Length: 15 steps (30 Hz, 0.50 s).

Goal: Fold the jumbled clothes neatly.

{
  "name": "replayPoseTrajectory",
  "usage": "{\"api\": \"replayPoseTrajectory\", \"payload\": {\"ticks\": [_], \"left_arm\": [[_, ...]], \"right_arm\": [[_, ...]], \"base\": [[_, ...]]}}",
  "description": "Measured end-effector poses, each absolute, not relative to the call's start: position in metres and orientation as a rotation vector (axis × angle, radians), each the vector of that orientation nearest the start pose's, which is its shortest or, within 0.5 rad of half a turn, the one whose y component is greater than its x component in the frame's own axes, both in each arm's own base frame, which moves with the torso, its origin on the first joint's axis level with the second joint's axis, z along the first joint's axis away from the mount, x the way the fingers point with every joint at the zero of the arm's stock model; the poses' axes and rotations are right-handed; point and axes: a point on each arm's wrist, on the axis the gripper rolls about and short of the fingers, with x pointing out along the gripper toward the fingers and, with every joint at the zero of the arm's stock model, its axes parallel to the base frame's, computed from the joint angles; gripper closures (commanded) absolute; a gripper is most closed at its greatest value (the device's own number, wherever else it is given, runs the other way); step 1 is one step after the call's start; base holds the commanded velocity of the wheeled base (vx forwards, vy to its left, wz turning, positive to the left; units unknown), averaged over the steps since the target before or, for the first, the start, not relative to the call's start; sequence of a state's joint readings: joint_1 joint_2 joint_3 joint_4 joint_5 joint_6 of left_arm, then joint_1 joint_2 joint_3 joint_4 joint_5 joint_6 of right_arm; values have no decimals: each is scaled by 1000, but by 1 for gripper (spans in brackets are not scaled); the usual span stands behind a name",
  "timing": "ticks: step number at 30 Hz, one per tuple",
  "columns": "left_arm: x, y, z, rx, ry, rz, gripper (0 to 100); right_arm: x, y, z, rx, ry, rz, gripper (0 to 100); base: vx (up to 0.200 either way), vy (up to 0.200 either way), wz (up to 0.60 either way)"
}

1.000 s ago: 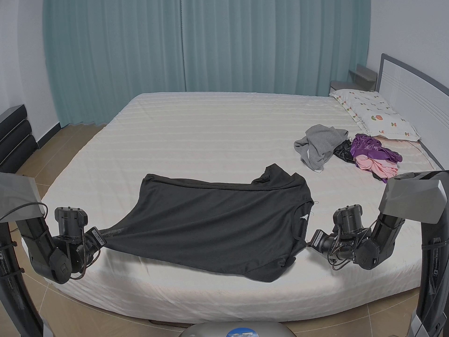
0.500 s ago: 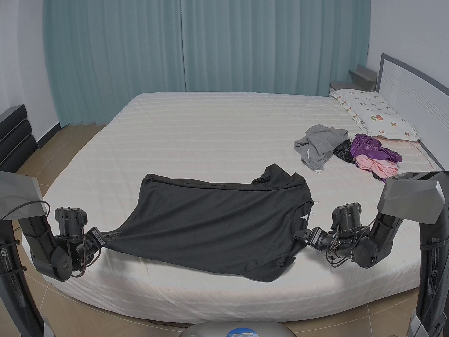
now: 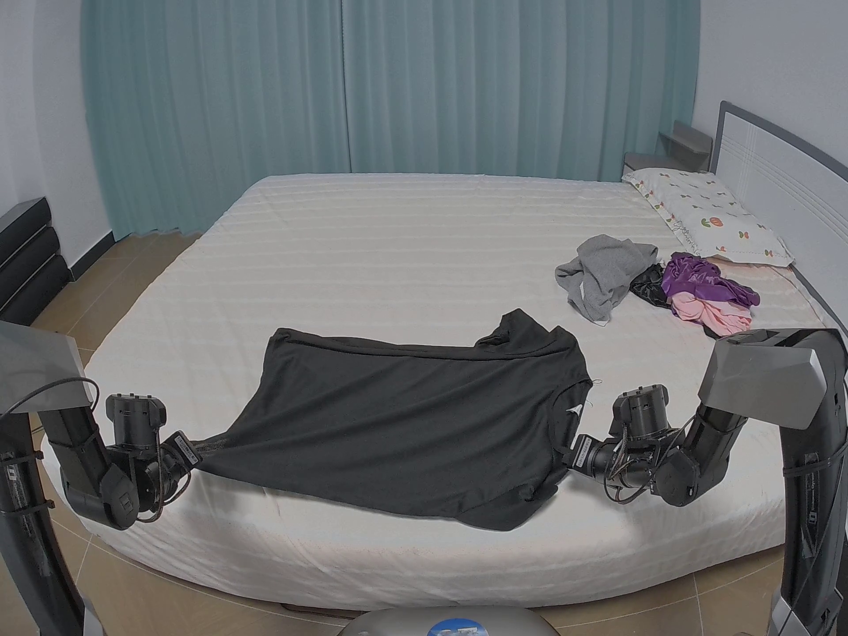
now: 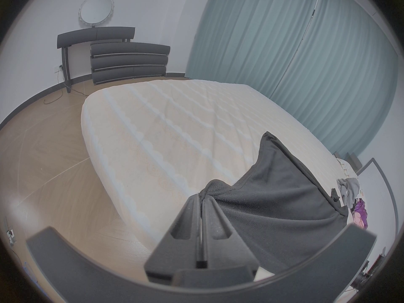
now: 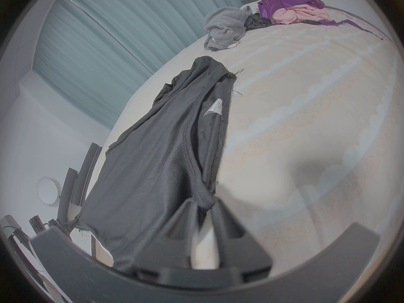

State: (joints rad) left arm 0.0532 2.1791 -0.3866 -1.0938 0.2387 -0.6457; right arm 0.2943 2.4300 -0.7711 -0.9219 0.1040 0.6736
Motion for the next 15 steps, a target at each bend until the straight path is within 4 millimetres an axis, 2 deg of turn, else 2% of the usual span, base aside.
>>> {"api": "replayPoseTrajectory", "payload": {"ticks": [8,15], "left_arm": [[283,20,-8,-552,592,486,100],[280,20,-8,-547,602,486,100]], "right_arm": [[346,106,-54,566,833,110,100],[338,92,-39,578,818,85,100]], "base": [[0,0,0],[0,0,0]]}}
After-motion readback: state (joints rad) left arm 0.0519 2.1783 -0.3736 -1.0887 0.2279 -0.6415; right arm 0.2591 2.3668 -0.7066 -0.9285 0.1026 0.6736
